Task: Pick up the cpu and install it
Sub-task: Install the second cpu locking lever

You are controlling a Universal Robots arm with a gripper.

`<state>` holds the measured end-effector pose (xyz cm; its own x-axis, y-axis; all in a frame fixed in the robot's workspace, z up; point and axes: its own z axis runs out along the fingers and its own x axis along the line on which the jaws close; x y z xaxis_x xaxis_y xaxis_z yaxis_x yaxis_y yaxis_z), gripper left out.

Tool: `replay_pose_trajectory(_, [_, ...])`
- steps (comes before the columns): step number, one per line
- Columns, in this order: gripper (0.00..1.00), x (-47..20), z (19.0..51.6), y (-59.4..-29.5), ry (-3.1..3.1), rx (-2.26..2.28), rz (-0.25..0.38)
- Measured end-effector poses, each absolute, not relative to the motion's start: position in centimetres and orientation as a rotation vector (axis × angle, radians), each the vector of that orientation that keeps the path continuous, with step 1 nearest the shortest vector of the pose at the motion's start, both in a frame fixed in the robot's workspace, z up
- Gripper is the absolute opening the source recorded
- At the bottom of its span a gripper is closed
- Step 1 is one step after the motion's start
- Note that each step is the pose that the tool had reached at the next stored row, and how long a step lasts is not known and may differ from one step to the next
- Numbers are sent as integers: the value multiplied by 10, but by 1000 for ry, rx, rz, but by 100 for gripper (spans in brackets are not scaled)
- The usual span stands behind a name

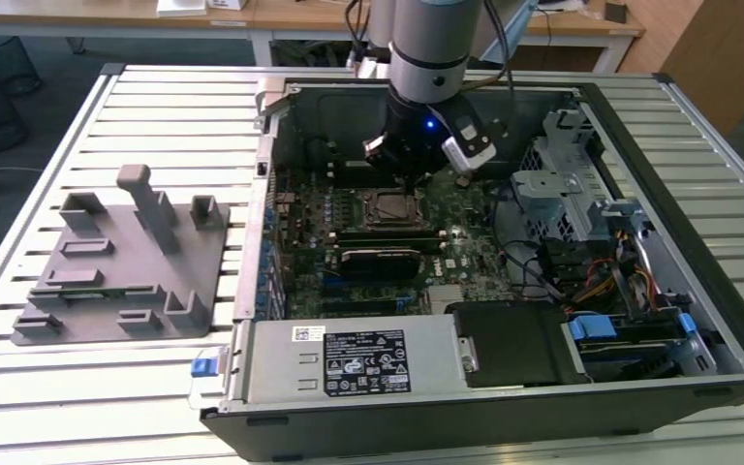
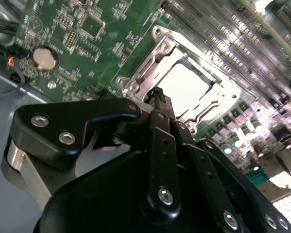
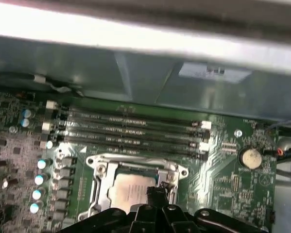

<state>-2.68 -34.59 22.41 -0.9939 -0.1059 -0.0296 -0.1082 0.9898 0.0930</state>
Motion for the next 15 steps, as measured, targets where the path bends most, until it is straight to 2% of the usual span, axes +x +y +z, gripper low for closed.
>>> replay_pose_trajectory(5, [11, -27, 224, -363, 3109, -167, 148])
replay_pose_trajectory(15, [11, -23, 224, -370, 3174, -166, 159])
